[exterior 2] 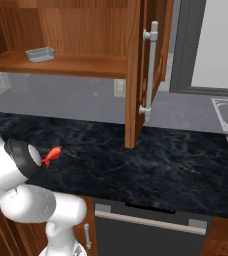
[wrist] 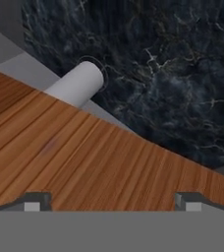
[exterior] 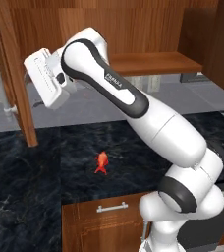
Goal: Retrieve the tupperware from the cabinet, then place the raw meat into the tupperware to avoid contamination.
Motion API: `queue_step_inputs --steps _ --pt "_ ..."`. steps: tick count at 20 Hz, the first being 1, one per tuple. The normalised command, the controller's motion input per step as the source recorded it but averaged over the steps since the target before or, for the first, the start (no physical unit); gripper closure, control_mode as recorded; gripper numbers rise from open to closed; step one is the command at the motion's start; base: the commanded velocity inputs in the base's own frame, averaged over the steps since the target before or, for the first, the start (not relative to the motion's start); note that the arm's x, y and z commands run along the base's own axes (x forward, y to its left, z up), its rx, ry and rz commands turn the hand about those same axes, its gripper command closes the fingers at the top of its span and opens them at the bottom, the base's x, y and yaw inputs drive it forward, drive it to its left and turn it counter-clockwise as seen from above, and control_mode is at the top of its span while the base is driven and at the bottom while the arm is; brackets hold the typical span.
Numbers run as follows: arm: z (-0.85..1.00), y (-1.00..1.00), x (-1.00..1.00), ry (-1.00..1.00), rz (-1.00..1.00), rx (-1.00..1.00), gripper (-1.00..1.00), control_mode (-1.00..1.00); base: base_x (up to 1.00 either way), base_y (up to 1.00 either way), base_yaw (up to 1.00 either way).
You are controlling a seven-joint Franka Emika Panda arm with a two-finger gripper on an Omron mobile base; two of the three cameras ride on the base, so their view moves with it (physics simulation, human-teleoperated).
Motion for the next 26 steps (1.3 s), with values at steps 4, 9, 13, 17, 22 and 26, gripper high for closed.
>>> queue_step_inputs --steps 4,9,13,17,22,26 --pt "-0.24 0.17 0.0 0.0 0.0 0.04 -1.0 -1.0 0.0 0.0 0.0" --pt "-0.14 0.34 0.0 0.0 0.0 0.08 -1.0 -1.0 0.0 0.0 0.0" --pt "-0.07 0.38 0.0 0.0 0.02 0.07 -1.0 -1.0 0.0 0.0 0.0" --pt "-0.06 0.1 0.0 0.0 0.0 0.02 -1.0 -1.0 0.0 0.0 0.0" --pt "0.0 0.0 0.0 0.0 0.0 0.0 -1.0 -1.0 0.0 0.0 0.0" --pt "0.0 0.0 0.0 0.0 0.0 0.0 -1.0 -1.0 0.0 0.0 0.0"
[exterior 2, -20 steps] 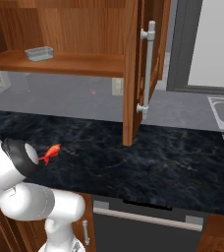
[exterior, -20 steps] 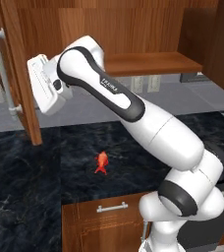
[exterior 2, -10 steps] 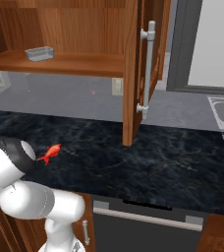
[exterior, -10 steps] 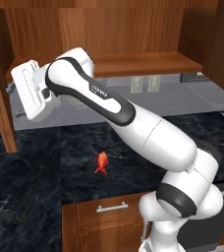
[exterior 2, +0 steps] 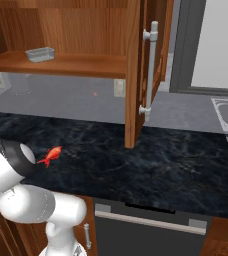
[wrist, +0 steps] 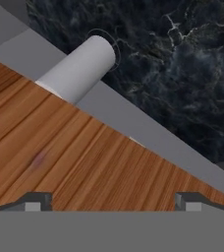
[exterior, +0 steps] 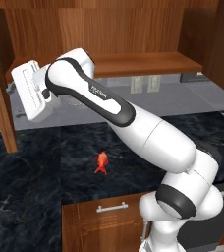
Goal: Retrieve the tupperware from the cabinet, then place the raw meat into the tupperware to avoid contamination.
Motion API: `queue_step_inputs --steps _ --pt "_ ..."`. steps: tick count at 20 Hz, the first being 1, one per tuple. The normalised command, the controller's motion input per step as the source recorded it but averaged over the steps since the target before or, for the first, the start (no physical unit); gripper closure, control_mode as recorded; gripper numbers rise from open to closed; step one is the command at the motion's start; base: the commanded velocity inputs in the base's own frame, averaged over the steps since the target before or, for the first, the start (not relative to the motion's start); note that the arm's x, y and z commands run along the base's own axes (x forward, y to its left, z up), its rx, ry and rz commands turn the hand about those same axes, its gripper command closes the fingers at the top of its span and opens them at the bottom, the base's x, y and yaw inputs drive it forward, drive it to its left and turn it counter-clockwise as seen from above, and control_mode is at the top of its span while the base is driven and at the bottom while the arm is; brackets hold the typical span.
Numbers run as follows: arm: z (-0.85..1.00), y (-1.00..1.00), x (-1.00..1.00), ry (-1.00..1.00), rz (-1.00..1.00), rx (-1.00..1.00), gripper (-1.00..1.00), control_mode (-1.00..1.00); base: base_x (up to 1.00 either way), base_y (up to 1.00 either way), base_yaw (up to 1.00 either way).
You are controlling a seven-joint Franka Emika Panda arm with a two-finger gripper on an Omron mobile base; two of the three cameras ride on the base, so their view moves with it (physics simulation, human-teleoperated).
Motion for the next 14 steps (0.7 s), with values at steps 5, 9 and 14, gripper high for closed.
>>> queue_step_inputs --steps 5,9,14 --pt "0.0 -0.01 0.0 -0.01 0.0 0.0 -1.0 -1.0 0.0 0.0 0.0" --pt "0.19 -0.37 -0.08 -0.03 0.0 0.0 -1.0 -1.0 0.0 0.0 0.0" --pt "0.2 -0.65 -0.25 -0.03 -0.02 0.0 -1.0 -1.0 0.0 0.0 0.0"
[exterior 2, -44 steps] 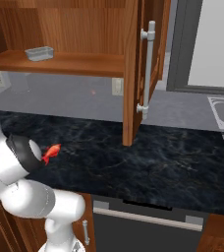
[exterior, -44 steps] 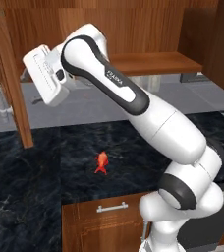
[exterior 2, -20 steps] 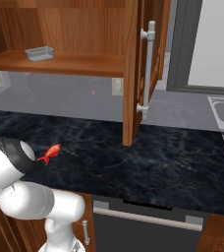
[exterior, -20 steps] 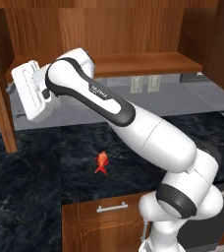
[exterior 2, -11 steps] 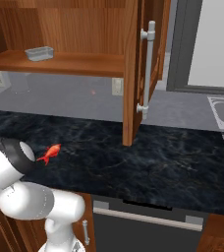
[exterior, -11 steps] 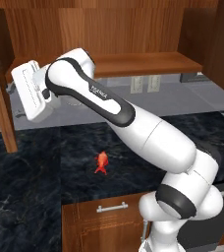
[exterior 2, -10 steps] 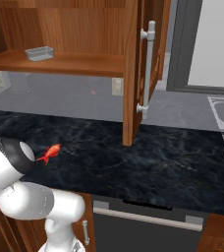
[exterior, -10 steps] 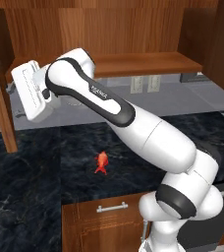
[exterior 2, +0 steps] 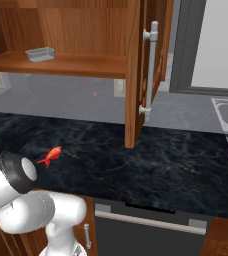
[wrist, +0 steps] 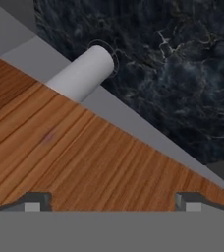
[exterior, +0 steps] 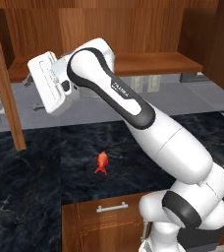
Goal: Retrieve the tupperware from the cabinet, then place the raw meat into the tupperware to avoid contamination.
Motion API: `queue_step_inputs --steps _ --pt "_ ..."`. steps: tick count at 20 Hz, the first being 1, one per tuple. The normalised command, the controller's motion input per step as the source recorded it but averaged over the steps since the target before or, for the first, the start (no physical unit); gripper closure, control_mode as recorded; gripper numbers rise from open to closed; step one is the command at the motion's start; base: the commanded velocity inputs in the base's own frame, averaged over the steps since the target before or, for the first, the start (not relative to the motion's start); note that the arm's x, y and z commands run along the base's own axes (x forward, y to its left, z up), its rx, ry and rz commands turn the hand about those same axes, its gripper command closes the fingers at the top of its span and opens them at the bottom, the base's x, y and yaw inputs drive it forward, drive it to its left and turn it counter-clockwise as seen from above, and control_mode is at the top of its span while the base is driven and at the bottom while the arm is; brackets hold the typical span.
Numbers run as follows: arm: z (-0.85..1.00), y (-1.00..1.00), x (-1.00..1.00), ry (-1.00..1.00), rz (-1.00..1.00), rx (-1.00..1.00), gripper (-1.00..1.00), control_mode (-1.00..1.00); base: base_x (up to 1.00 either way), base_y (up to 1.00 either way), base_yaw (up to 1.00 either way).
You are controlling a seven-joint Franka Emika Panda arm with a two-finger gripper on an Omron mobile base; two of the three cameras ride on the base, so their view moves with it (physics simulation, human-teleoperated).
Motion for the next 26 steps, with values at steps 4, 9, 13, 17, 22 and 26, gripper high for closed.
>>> queue_step_inputs --steps 4,9,13,17,22,26 --pt "0.07 -0.64 -0.28 0.0 -0.06 0.0 -1.0 -1.0 0.0 0.0 0.0" --pt "0.01 -0.5 -0.1 0.0 -0.06 0.0 -1.0 -1.0 0.0 0.0 0.0" --pt "0.0 -0.31 0.0 -0.01 -0.02 0.0 -1.0 -1.0 0.0 0.0 0.0" --pt "0.23 -0.26 0.27 -0.05 0.0 0.01 -1.0 -1.0 0.0 0.0 0.0" --pt "0.31 -0.38 0.41 -0.08 0.01 0.04 -1.0 -1.0 0.0 0.0 0.0" --pt "0.06 -0.53 0.52 -0.11 0.05 0.06 -1.0 -1.0 0.0 0.0 0.0"
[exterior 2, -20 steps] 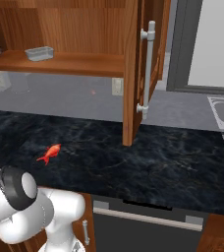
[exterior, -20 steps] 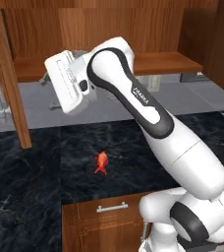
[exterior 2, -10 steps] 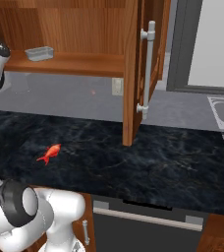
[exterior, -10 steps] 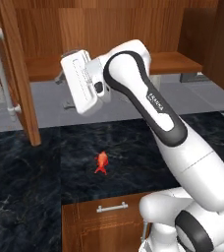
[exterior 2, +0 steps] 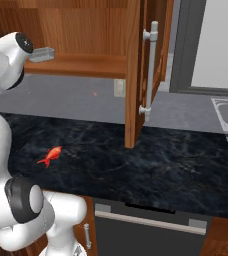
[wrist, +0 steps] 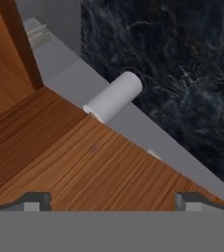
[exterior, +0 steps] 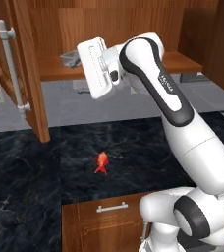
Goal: Retrieve the tupperware from the cabinet, then place the raw meat into the tupperware to avoid contamination.
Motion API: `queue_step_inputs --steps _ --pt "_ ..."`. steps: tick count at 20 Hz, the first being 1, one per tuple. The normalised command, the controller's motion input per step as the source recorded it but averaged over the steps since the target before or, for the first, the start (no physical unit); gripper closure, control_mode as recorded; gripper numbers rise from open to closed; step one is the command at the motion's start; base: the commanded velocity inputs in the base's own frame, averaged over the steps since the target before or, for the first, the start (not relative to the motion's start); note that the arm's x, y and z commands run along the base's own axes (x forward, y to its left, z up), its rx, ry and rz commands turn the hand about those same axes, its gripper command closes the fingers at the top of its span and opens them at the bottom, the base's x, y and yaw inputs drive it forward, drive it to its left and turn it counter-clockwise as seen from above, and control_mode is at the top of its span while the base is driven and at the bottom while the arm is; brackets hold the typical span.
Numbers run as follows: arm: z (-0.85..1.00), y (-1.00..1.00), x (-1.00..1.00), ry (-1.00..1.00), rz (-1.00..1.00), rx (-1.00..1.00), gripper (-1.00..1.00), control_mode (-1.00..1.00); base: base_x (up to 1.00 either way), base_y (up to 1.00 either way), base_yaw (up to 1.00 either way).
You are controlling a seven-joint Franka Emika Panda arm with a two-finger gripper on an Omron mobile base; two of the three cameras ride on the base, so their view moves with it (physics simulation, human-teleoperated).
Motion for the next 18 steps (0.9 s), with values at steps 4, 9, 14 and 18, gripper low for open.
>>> queue_step_inputs --steps 4,9,14,18 --pt "-0.2 -0.53 0.61 -0.1 0.08 0.02 -1.0 -1.0 0.0 0.0 0.0" --pt "-0.15 -0.39 0.53 -0.07 0.06 0.01 -1.0 -1.0 0.0 0.0 0.0" --pt "0.42 -0.19 0.4 -0.07 0.0 -0.06 -1.0 -1.0 0.0 0.0 0.0" --pt "0.34 -0.05 0.14 -0.04 -0.12 -0.1 -1.0 -1.0 0.0 0.0 0.0"
